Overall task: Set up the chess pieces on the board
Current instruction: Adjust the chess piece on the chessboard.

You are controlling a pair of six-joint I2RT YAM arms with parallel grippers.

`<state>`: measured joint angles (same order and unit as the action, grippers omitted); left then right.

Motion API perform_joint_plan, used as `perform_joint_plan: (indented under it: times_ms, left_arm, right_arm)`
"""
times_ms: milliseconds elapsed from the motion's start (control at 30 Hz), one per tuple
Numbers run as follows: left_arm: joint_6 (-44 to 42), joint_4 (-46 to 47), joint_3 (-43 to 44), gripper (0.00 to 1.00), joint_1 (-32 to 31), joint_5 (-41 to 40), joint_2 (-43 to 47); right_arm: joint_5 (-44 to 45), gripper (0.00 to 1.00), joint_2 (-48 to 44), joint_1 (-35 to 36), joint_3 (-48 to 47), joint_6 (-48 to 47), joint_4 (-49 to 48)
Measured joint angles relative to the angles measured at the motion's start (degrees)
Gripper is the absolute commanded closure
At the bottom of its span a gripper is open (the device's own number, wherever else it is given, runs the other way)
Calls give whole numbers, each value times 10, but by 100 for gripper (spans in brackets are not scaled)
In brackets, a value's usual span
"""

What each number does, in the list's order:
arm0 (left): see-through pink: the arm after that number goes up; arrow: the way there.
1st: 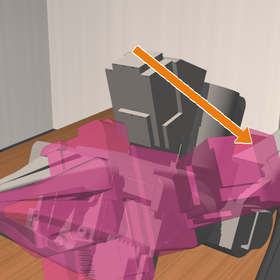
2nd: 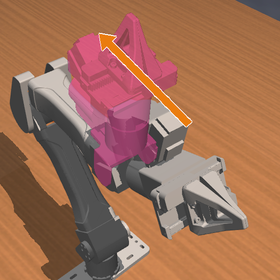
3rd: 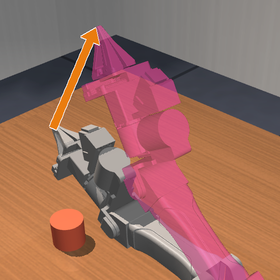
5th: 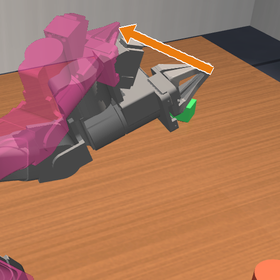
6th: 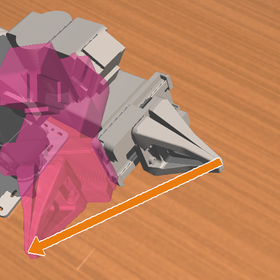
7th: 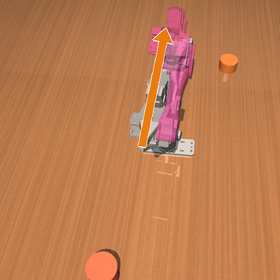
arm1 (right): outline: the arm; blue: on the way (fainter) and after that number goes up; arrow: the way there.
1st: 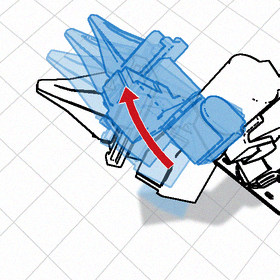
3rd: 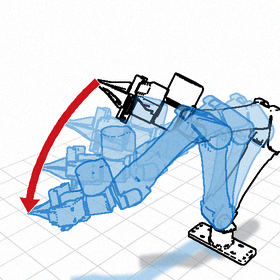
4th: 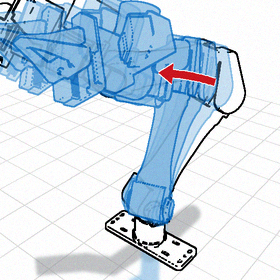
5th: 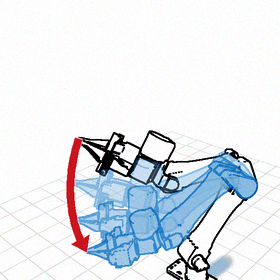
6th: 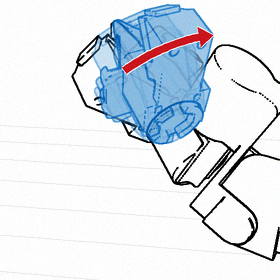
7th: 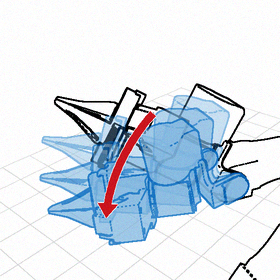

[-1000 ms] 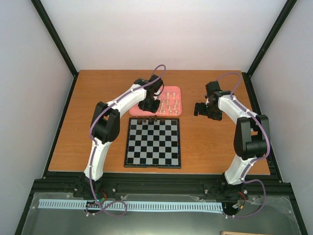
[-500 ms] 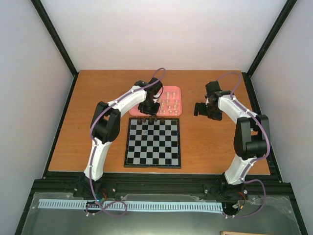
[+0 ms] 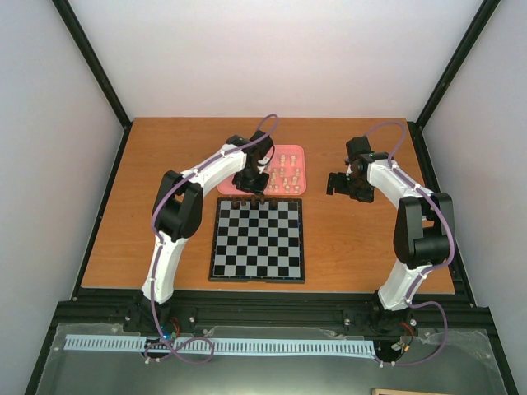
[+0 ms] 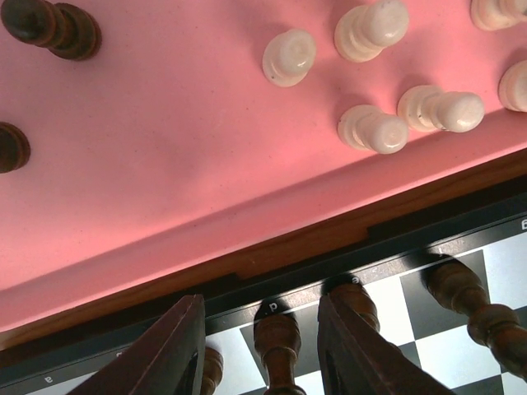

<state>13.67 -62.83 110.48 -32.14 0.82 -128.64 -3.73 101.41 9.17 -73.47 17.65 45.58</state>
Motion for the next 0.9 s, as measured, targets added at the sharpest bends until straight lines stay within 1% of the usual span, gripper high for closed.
perform_joint_plan:
  times_ms: [467,900]
  left_arm:
    - [0,1,-6,59,0,2,0]
    - [0,0,0,59,0,7,-23]
  right_arm:
    - [0,0,0,0,0,0,0]
    - [0,0,0,0,0,0,0]
